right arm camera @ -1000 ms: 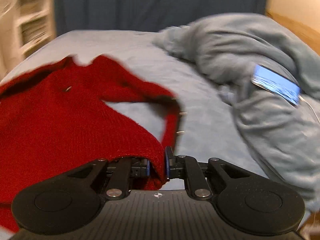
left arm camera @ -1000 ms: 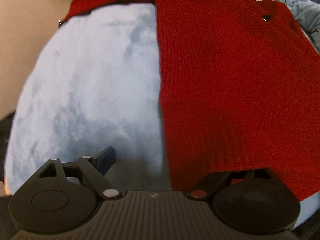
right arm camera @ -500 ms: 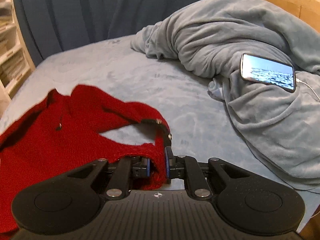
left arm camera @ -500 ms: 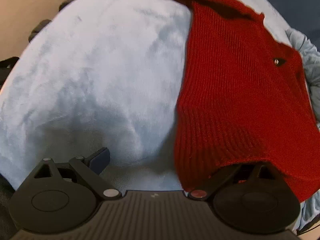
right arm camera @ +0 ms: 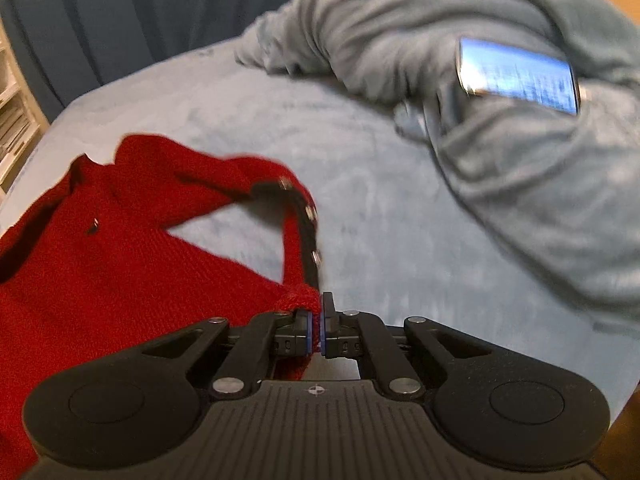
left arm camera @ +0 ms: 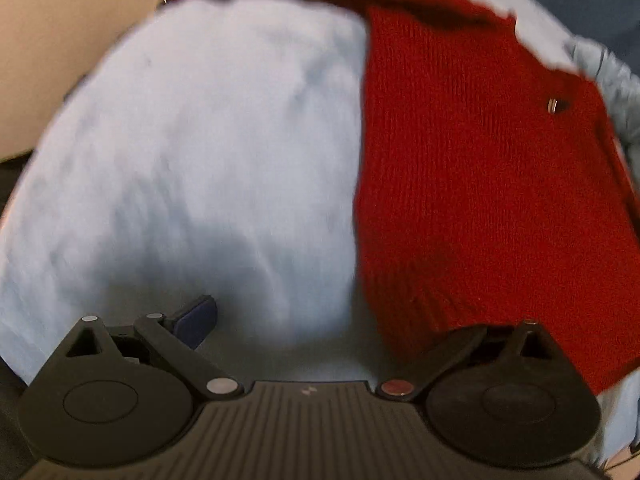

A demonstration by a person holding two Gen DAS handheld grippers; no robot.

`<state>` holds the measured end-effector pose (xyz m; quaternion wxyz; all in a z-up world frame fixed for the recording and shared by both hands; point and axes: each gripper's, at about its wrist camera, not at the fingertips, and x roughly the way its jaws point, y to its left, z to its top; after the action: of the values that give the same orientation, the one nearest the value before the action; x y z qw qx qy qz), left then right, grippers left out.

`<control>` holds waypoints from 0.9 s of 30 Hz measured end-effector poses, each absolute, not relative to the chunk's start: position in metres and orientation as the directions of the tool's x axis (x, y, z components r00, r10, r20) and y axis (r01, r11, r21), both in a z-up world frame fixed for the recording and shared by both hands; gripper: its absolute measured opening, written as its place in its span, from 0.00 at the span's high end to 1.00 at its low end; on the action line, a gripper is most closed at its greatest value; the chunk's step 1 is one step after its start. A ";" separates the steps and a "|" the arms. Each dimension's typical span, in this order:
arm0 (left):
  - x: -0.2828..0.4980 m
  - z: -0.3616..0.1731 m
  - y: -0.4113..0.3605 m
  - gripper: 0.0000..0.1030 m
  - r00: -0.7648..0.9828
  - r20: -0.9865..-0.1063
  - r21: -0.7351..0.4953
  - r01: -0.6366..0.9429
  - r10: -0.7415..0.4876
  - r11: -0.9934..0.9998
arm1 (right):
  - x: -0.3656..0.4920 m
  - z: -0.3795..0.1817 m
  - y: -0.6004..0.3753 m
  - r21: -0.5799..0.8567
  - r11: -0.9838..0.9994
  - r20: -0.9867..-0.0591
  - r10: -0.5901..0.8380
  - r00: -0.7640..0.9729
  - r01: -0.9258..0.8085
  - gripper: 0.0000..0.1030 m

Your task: Fold small clothes

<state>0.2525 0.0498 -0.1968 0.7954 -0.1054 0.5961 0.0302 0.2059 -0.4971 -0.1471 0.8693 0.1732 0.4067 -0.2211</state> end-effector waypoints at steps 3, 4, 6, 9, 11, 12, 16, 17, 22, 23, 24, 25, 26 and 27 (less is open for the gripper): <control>0.242 -0.199 0.032 0.16 0.320 -0.947 -0.050 -0.109 -0.012 0.993 | 0.198 -0.166 -0.501 0.181 0.819 -0.808 -0.192 0.557 0.545 0.97; 0.239 -0.196 0.027 0.39 0.338 -0.941 -0.023 -0.082 0.006 0.996 | 0.196 -0.171 -0.501 0.190 0.818 -0.814 -0.178 0.553 0.543 0.97; 0.234 -0.186 0.020 0.92 0.368 -0.929 -0.043 0.000 -0.040 0.999 | 0.194 -0.182 -0.496 0.167 0.829 -0.834 -0.170 0.525 0.534 0.97; 0.225 -0.152 0.017 0.94 0.439 -0.897 -0.019 0.060 -0.043 0.998 | 0.186 -0.167 -0.469 0.055 0.891 -0.813 -0.222 0.538 0.451 0.98; 0.214 -0.122 0.024 0.94 0.498 -0.866 0.017 0.108 -0.040 0.994 | 0.175 -0.138 -0.449 0.011 0.930 -0.776 -0.224 0.590 0.367 0.98; 0.207 -0.106 0.031 0.94 0.531 -0.847 0.048 0.130 -0.029 0.990 | 0.165 -0.119 -0.438 -0.003 0.952 -0.755 -0.204 0.623 0.307 0.98; 0.181 -0.082 0.068 0.94 0.581 -0.813 0.142 0.125 0.044 0.982 | 0.126 -0.089 -0.409 -0.057 0.981 -0.753 -0.165 0.637 0.187 0.98; 0.175 -0.084 0.074 0.94 0.578 -0.813 0.171 0.119 0.072 0.978 | 0.115 -0.096 -0.404 -0.068 0.982 -0.775 -0.162 0.611 0.174 0.98; 0.157 -0.134 0.094 0.94 0.484 -0.863 0.209 0.087 0.142 0.974 | 0.083 -0.165 -0.384 -0.049 0.983 -0.884 -0.126 0.451 0.180 0.98; 0.156 -0.143 0.096 0.94 0.462 -0.875 0.209 0.092 0.144 0.974 | 0.081 -0.174 -0.378 -0.052 0.984 -0.893 -0.122 0.433 0.169 0.98; 0.153 -0.151 0.096 0.94 0.446 -0.882 0.216 0.099 0.150 0.971 | 0.080 -0.181 -0.370 -0.059 0.986 -0.900 -0.120 0.419 0.157 0.98; 0.152 -0.157 0.094 0.93 0.447 -0.880 0.236 0.112 0.163 0.965 | 0.079 -0.183 -0.365 -0.069 0.986 -0.900 -0.127 0.417 0.150 0.98; 0.149 -0.157 0.094 0.92 0.450 -0.877 0.247 0.124 0.167 0.961 | 0.078 -0.183 -0.361 -0.078 0.988 -0.899 -0.129 0.418 0.137 0.98; 0.150 -0.156 0.096 0.86 0.446 -0.880 0.247 0.131 0.165 0.960 | 0.077 -0.182 -0.360 -0.073 0.991 -0.906 -0.114 0.407 0.114 0.97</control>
<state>0.1495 0.0961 -0.1557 0.8386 0.1407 0.5262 0.0101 0.0773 -0.3601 -0.1818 0.8386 0.0000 0.5404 -0.0678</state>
